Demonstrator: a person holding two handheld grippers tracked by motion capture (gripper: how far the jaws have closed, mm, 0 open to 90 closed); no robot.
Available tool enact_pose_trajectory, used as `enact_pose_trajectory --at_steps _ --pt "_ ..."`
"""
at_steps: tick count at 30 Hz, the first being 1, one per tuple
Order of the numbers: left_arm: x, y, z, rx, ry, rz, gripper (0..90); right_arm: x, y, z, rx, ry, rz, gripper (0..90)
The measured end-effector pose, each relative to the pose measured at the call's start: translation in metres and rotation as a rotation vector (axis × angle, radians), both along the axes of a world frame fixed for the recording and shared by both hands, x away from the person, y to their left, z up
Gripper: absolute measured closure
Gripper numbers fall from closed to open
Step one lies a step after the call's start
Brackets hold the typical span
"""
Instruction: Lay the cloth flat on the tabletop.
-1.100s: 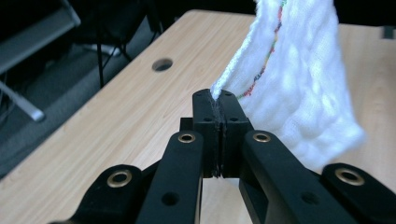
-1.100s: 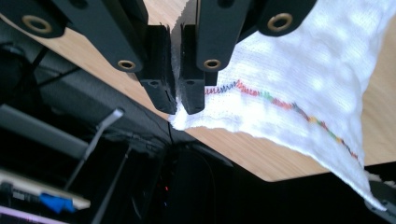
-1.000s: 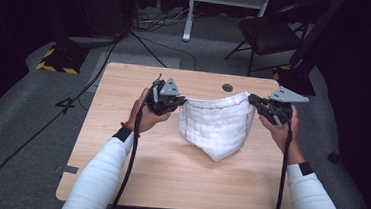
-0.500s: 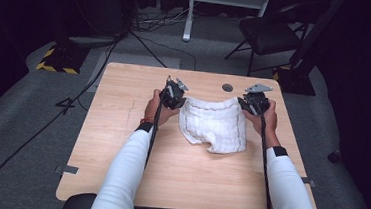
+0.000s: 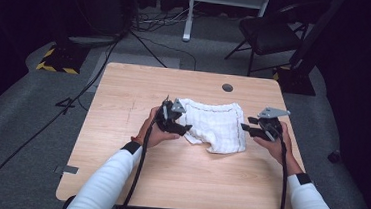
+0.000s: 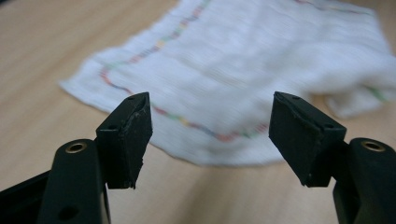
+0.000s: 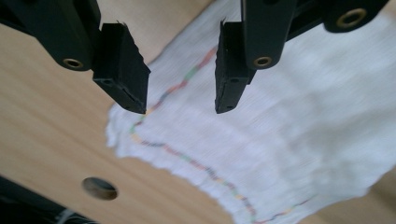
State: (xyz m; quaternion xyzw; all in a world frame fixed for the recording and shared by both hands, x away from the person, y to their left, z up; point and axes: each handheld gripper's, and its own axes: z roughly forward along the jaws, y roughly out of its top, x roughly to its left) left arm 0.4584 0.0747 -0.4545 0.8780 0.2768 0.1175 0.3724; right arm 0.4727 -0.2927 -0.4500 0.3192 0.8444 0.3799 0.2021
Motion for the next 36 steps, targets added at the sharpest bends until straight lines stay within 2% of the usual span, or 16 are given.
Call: enact_pose_trajectory --at_steps 2,5,7,8,11,14,16,18,20,22,24,28,31,32,34,36 --pt "-0.010 -0.001 -0.005 -0.006 0.044 -0.045 34.6 -0.013 -0.004 -0.007 0.013 0.025 0.020 55.4" --pt "-0.022 -0.007 -0.010 -0.002 0.068 -0.115 40.1 -0.029 -0.003 -0.016 -0.026 0.053 0.067 55.4" --pt "-0.028 -0.014 -0.014 0.006 0.070 -0.152 40.8 -0.037 -0.003 -0.019 -0.012 0.070 0.093 53.7" --pt "-0.028 -0.017 -0.016 0.024 0.074 -0.166 40.9 -0.041 -0.003 -0.019 0.000 0.073 0.107 52.2" --pt "-0.026 -0.030 -0.022 0.026 0.093 -0.172 40.7 -0.047 0.003 -0.025 -0.006 0.082 0.149 48.0" --pt "-0.021 -0.040 -0.026 0.051 0.085 -0.181 40.8 -0.049 0.011 -0.031 -0.019 0.099 0.188 46.2" --pt "-0.018 -0.042 -0.028 0.050 0.083 -0.171 41.9 -0.048 0.015 -0.035 -0.042 0.100 0.193 46.4" --pt "-0.014 -0.043 -0.031 0.037 0.099 -0.148 43.4 -0.047 0.016 -0.038 -0.051 0.101 0.190 49.1" --pt "-0.010 -0.044 -0.033 0.033 0.099 -0.130 47.7 -0.045 0.015 -0.040 -0.050 0.099 0.184 52.8" --pt "-0.006 -0.043 -0.035 0.044 0.105 -0.124 57.2 -0.044 0.015 -0.041 -0.050 0.089 0.172 57.8" --pt "-0.004 -0.041 -0.035 0.041 0.092 -0.119 65.0 -0.043 0.016 -0.042 -0.061 0.077 0.168 64.5" --pt "-0.001 -0.038 -0.033 0.069 0.080 -0.129 83.8 -0.042 0.020 -0.041 -0.106 0.034 0.144 79.6" --pt "-0.004 -0.034 -0.025 0.091 0.051 -0.160 86.1 -0.043 0.020 -0.036 -0.102 0.025 0.143 83.1" --pt "-0.006 -0.030 -0.020 0.075 0.046 -0.166 86.3 -0.044 0.019 -0.032 -0.092 0.014 0.139 83.3" --pt "-0.010 -0.021 -0.007 0.059 0.021 -0.174 86.3 -0.046 0.014 -0.020 -0.039 -0.003 0.122 83.3" --pt "-0.014 -0.010 0.007 0.025 0.006 -0.174 86.4 -0.048 0.009 -0.007 0.006 -0.038 0.098 83.3"
